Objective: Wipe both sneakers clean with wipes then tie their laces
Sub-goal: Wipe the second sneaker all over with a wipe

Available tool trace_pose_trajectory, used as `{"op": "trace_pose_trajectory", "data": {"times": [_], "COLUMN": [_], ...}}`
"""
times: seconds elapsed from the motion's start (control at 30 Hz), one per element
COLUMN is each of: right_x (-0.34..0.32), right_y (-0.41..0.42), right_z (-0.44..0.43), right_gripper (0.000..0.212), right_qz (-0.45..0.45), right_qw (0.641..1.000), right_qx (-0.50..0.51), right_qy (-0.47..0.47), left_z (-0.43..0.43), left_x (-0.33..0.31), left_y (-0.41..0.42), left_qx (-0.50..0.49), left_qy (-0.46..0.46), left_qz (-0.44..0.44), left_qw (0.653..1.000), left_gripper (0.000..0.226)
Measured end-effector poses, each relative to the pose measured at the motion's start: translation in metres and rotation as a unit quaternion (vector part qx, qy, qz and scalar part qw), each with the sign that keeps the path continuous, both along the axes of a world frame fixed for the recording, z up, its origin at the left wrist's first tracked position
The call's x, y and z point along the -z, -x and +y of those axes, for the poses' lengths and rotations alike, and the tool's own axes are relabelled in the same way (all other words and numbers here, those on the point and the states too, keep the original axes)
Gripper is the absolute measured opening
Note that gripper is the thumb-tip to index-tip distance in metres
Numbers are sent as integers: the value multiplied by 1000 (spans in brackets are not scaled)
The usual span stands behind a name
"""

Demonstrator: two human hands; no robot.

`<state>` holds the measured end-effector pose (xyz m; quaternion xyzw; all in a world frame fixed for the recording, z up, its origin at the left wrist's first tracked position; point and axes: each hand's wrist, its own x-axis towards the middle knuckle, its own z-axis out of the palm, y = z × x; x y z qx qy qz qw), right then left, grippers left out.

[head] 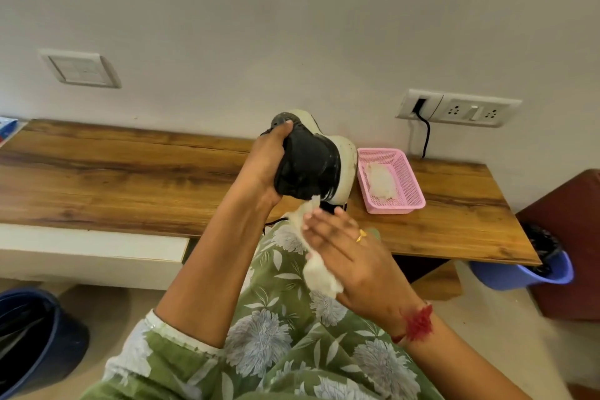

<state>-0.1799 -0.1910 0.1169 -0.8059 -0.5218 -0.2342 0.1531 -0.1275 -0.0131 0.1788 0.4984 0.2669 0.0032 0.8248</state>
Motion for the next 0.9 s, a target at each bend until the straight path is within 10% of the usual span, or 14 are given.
{"op": "trace_pose_trajectory", "data": {"times": [0.17, 0.33, 0.6, 0.73, 0.9], "right_x": [-31, -17, -14, -49, -28], "right_y": [-8, -20, -12, -16, -19], "right_z": [7, 7, -5, -1, 3], "right_gripper": [52, 76, 23, 33, 37], "right_qz": [14, -44, -100, 12, -22], "right_qw": [986, 992, 985, 981, 998], "right_qx": [25, 83, -144, -45, 4], "right_qy": [-162, -81, 2, -186, -54], "left_z": [-4, -4, 6, 10, 13], "left_x": [-2, -4, 0, -1, 2], "left_y": [0, 5, 6, 8, 7], "left_qx": [43, 96, 133, 189, 217], "left_qy": [-25, -26, -21, -47, -96], "left_qz": [-30, -48, -26, -25, -58], "left_qw": [998, 994, 991, 980, 970], "left_gripper": [34, 30, 27, 29, 30]}}
